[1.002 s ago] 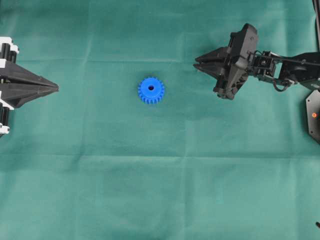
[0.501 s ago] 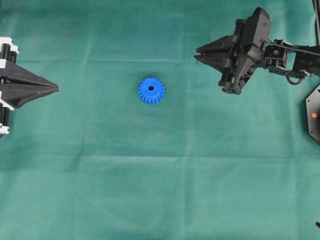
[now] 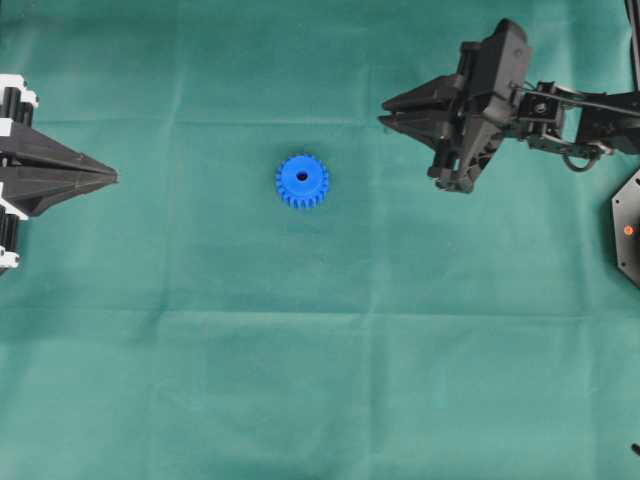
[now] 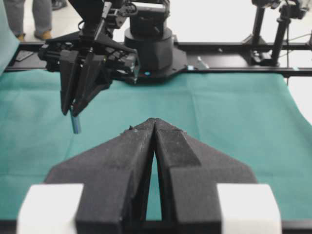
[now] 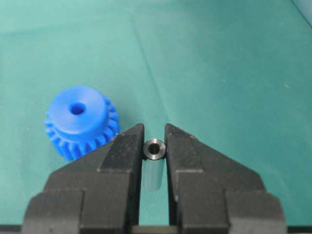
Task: Insert the shaft placed at a random location into the center hole of the small gear at another random location.
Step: 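Carry the held shaft left with the right gripper over the blue gear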
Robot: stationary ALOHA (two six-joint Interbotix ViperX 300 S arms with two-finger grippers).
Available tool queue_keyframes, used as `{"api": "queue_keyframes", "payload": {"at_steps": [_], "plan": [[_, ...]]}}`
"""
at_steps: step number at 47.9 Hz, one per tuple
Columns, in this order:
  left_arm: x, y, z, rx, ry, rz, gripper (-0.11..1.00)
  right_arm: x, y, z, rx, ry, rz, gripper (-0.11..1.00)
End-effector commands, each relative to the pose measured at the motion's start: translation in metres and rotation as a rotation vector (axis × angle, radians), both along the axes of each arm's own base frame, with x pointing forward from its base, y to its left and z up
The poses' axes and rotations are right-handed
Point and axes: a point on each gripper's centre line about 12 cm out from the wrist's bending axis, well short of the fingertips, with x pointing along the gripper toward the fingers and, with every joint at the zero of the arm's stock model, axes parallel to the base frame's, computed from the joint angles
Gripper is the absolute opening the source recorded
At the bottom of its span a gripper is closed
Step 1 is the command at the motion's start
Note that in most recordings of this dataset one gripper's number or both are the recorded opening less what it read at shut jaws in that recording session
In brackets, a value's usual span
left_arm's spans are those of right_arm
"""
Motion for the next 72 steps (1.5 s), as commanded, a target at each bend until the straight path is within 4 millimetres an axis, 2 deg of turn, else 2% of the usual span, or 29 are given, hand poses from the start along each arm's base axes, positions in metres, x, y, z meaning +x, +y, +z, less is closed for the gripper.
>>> {"api": "queue_keyframes", "payload": {"at_steps": [1,21,35,55,72], "plan": [[0.002,0.000,0.006,0.003,-0.014,-0.002,0.00,0.014,0.003,0.012,-0.006,-0.038,0.015,0.13],[0.002,0.000,0.005,0.000,-0.002,-0.002,0.00,0.066,0.025,0.019,-0.010,-0.069,0.103,0.13],[0.002,0.000,0.004,0.000,-0.002,-0.002,0.00,0.094,0.031,0.015,-0.010,-0.075,0.126,0.13],[0.002,0.000,0.005,0.001,-0.002,-0.002,0.00,0.101,0.030,0.009,-0.008,-0.063,0.126,0.13],[0.002,0.000,0.004,0.001,0.000,-0.002,0.00,0.104,0.029,-0.014,-0.001,-0.020,0.125,0.13]]}}
